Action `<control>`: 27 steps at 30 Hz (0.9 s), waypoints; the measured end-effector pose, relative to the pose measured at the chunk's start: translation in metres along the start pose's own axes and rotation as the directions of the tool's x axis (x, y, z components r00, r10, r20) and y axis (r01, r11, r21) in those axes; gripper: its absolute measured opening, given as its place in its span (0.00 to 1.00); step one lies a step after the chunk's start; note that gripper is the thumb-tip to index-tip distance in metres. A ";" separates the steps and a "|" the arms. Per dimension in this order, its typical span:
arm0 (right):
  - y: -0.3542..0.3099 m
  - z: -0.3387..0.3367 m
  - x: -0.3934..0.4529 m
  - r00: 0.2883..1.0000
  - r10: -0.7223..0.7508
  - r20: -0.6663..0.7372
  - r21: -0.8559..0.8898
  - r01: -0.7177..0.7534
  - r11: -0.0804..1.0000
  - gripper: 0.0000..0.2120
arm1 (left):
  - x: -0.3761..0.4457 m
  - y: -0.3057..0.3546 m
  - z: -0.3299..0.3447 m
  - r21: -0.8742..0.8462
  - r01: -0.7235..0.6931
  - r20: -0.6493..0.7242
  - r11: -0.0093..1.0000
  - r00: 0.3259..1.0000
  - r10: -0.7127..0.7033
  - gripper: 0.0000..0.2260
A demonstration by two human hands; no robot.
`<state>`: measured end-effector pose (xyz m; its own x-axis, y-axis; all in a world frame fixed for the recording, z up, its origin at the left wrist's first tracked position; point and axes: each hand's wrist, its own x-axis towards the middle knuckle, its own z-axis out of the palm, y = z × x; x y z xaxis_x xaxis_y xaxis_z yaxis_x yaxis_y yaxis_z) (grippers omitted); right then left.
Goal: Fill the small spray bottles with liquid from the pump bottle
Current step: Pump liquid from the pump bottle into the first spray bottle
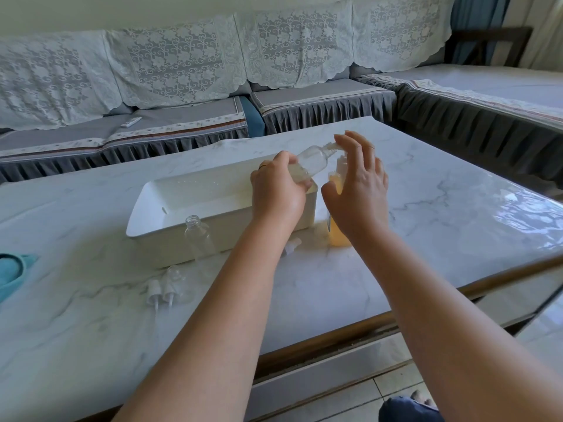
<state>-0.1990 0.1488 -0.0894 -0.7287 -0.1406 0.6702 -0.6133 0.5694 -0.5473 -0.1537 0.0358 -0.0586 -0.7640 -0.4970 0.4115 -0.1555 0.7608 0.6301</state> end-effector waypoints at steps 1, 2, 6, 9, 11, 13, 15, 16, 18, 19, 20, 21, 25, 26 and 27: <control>0.002 0.001 -0.003 1.000 0.001 0.009 0.000 -0.001 1.000 0.32 | -0.001 -0.001 0.001 0.009 0.004 0.007 1.000 1.000 -0.004 0.17; 0.003 0.002 -0.004 1.000 0.003 0.011 0.003 -0.003 1.000 0.32 | -0.002 -0.001 0.001 0.012 0.007 0.013 1.000 1.000 -0.007 0.17; -0.001 0.004 -0.003 1.000 0.012 0.006 0.028 -0.012 1.000 0.32 | -0.004 0.000 0.003 0.011 0.012 0.018 1.000 1.000 -0.012 0.16; -0.003 0.002 0.001 1.000 -0.003 0.006 0.021 0.003 1.000 0.33 | -0.003 0.004 0.002 0.018 0.004 0.006 1.000 1.000 -0.004 0.17; -0.003 0.000 0.002 1.000 -0.013 0.006 0.024 0.013 1.000 0.33 | -0.001 0.003 0.002 0.021 -0.001 0.010 1.000 1.000 0.000 0.18; -0.002 -0.002 0.003 1.000 -0.027 0.007 0.039 0.026 0.999 0.33 | -0.001 0.002 0.003 0.011 -0.003 0.024 1.000 1.000 0.003 0.18; -0.003 -0.003 0.006 1.000 -0.031 0.002 0.060 0.031 0.998 0.32 | -0.002 0.001 0.004 -0.008 -0.008 0.034 1.000 0.999 0.008 0.18; -0.003 -0.003 0.007 1.000 -0.026 0.001 0.069 0.026 0.997 0.32 | -0.003 0.000 0.005 -0.013 -0.010 0.035 1.000 0.999 0.010 0.18; -0.006 -0.003 0.010 1.000 -0.015 -0.002 0.079 0.015 0.997 0.30 | -0.003 -0.001 0.003 -0.017 -0.019 0.030 1.000 0.999 0.019 0.18; -0.007 -0.004 0.010 1.000 -0.012 -0.004 0.082 0.012 0.997 0.30 | -0.002 -0.001 0.001 -0.017 -0.026 0.027 1.000 0.999 0.026 0.18; -0.007 -0.004 0.012 1.000 -0.008 -0.006 0.085 0.008 0.996 0.29 | -0.002 -0.001 0.001 -0.017 -0.031 0.022 0.999 0.999 0.032 0.18; -0.007 -0.004 0.013 1.000 -0.002 -0.009 0.087 0.003 0.996 0.28 | -0.002 -0.001 0.000 -0.016 -0.034 0.017 0.999 0.999 0.035 0.19; -0.008 -0.005 0.011 1.000 0.015 0.000 0.049 -0.015 0.999 0.30 | -0.003 0.000 0.001 -0.022 -0.033 -0.009 0.999 0.999 0.032 0.20; -0.008 -0.004 0.008 1.000 0.023 0.007 0.029 -0.023 0.999 0.31 | -0.003 0.000 0.001 -0.019 -0.030 -0.009 0.999 1.000 0.030 0.20; -0.007 -0.003 0.005 0.999 0.029 0.014 0.008 -0.030 1.000 0.32 | -0.004 -0.001 0.002 -0.011 -0.030 -0.005 0.999 1.000 0.030 0.20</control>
<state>-0.1971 0.1469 -0.0808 -0.7505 -0.1348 0.6470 -0.5940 0.5668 -0.5709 -0.1515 0.0378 -0.0623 -0.7649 -0.4760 0.4340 -0.1256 0.7711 0.6242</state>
